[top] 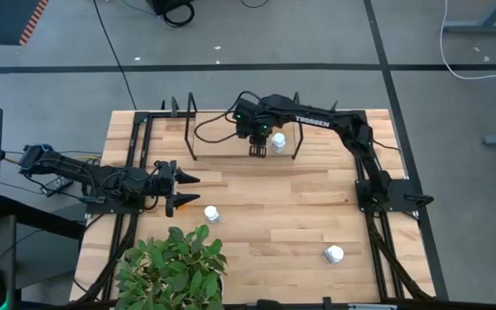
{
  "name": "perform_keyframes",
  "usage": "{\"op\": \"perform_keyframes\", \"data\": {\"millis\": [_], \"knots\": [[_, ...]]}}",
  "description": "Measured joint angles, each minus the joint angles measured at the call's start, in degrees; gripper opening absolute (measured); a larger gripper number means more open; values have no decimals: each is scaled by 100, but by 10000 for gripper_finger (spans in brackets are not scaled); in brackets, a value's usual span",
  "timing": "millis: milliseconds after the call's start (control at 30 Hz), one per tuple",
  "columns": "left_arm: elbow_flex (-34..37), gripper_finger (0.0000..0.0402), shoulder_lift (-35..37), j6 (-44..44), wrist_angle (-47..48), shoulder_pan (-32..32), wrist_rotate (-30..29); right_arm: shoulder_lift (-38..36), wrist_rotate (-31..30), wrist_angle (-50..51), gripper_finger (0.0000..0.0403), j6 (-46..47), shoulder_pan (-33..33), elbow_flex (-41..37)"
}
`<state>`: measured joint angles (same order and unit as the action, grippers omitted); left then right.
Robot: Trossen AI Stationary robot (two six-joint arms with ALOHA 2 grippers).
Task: Pick and place medicine bottles onto shelf by color
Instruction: Put the orange pill bottle on the shelf
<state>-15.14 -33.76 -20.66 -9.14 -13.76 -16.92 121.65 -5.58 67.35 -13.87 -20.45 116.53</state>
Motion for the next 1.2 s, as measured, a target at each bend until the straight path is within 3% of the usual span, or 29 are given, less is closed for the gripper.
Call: {"op": "perform_keyframes", "data": {"millis": [133, 200, 600, 900, 1200], "knots": [[2, 286, 0, 28, 2, 0, 1, 2, 9, -65, 27, -53, -113, 0], [1, 286, 2, 43, 2, 0, -1, -9, 40, -2, 9, -80, -175, 0], [0, 286, 0, 50, 2, 0, -1, -28, 593, 211, 7, -52, -267, -15], [2, 286, 1, 50, 2, 0, -1, -77, 613, -67, 7, -30, -294, -504], [0, 286, 0, 45, 4, 0, -1, -60, 612, -159, 6, -74, -306, -498]]}}
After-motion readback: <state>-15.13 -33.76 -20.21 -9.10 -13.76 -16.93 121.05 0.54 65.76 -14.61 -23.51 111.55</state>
